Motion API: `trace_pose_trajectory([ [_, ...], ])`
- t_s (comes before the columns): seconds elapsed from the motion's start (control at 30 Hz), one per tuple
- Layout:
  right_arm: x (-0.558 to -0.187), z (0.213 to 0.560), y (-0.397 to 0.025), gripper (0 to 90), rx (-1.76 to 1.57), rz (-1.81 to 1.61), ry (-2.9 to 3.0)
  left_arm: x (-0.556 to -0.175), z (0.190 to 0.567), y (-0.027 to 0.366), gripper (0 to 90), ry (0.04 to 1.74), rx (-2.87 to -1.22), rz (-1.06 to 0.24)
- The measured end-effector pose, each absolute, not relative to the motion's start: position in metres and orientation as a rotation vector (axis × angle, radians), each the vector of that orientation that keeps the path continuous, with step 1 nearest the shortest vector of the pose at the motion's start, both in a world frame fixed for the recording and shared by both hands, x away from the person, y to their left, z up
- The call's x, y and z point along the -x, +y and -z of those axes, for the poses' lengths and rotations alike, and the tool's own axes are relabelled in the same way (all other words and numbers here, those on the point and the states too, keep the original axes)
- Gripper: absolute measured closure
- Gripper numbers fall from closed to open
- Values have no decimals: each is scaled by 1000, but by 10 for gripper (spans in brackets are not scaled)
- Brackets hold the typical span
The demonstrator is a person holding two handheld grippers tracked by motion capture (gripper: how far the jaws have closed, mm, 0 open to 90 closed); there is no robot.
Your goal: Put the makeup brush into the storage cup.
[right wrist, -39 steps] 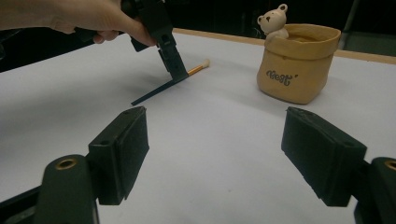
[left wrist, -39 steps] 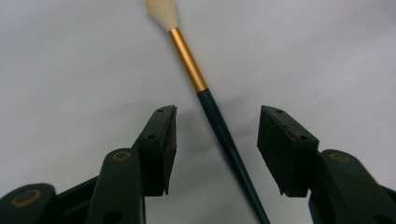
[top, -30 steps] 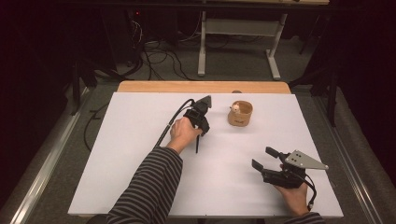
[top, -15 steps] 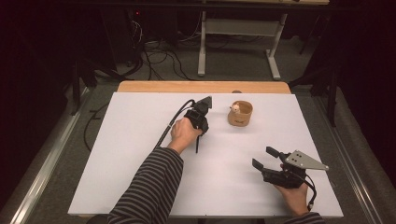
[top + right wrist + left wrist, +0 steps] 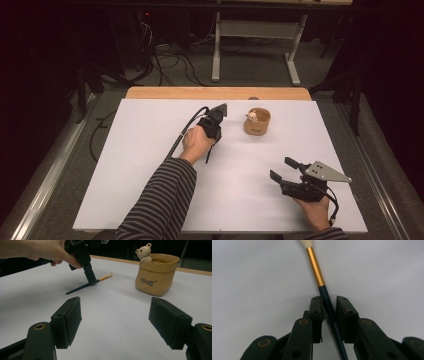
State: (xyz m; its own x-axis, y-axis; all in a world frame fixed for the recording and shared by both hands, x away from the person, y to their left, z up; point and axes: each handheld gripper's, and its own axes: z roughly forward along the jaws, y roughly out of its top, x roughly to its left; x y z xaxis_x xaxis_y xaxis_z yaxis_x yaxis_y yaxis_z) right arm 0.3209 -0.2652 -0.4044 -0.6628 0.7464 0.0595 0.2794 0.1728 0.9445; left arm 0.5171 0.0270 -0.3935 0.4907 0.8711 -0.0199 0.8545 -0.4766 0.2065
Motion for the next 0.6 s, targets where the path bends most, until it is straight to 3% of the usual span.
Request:
trace_pose_trajectory([
  [0.2,-321,405,-265,279,-966,-1482,2048,-517,394,28,823,1468,-2559,-133],
  [0.6,-322,406,-265,282,-970,-1470,2060,-520,393,32,830,1458,-2550,-82],
])
